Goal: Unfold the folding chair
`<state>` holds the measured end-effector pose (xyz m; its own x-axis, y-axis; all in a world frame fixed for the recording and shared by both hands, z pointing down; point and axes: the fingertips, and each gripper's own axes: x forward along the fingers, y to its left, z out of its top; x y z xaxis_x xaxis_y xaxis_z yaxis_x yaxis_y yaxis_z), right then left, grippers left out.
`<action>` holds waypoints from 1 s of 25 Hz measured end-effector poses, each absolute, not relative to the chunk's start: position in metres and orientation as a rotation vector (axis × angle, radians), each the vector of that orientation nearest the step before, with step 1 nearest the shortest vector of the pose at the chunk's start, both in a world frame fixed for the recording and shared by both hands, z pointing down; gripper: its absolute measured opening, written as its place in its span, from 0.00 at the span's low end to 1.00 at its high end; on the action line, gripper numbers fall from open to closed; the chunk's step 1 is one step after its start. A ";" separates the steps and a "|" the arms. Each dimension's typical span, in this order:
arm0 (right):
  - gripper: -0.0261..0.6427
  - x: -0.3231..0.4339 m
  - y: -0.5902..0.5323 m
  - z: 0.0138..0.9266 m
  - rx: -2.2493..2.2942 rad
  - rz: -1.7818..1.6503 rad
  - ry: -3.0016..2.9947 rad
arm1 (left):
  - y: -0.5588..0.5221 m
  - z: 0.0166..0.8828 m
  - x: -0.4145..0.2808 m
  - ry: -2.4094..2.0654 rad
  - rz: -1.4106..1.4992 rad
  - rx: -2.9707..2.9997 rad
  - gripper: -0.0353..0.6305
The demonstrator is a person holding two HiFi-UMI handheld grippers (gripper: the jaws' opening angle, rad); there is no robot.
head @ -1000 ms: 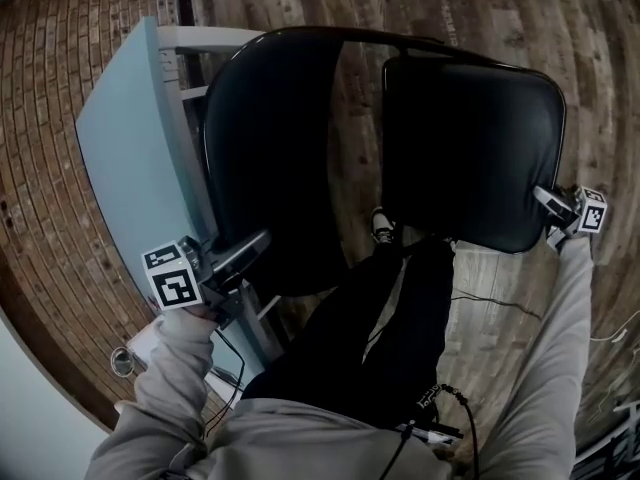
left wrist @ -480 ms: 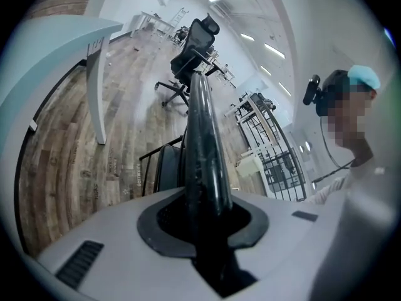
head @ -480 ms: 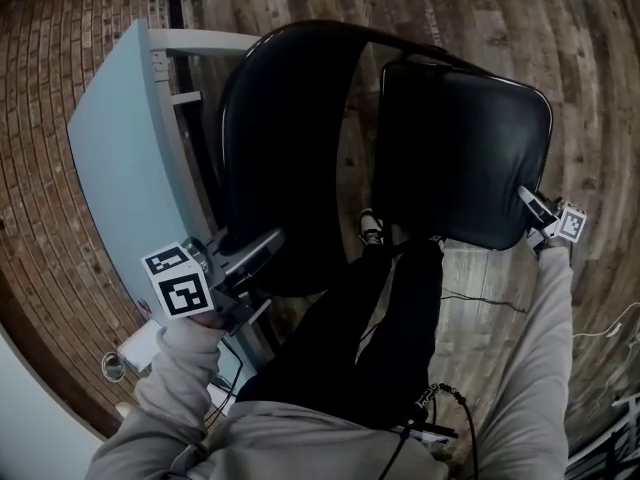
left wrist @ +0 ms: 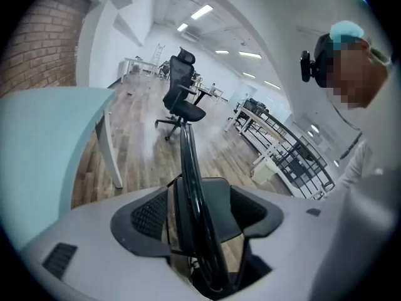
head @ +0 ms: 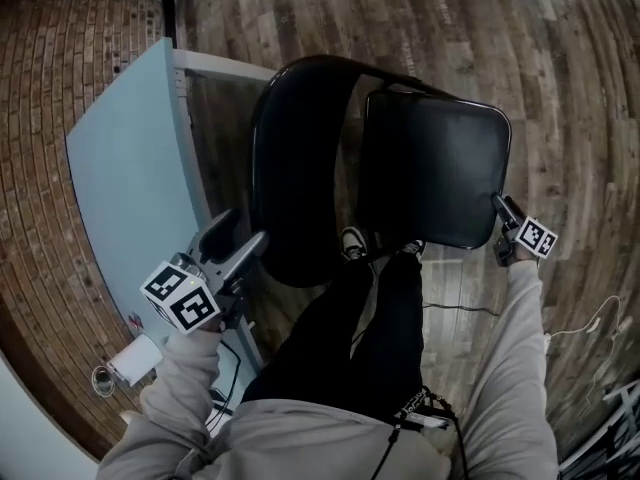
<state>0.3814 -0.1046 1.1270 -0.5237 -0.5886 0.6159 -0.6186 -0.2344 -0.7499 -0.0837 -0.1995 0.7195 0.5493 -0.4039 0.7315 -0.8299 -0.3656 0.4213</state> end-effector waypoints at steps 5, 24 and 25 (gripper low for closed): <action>0.50 0.395 -0.107 1.030 1.632 1.722 -1.938 | -0.195 0.652 -0.099 -1.039 0.610 2.043 0.54; 0.05 0.356 -0.146 0.588 1.984 1.214 -2.051 | -0.184 0.485 -0.195 -1.203 0.230 2.102 0.06; 0.05 0.350 -0.144 0.578 1.987 1.211 -2.055 | -0.185 0.479 -0.199 -1.213 0.225 2.117 0.06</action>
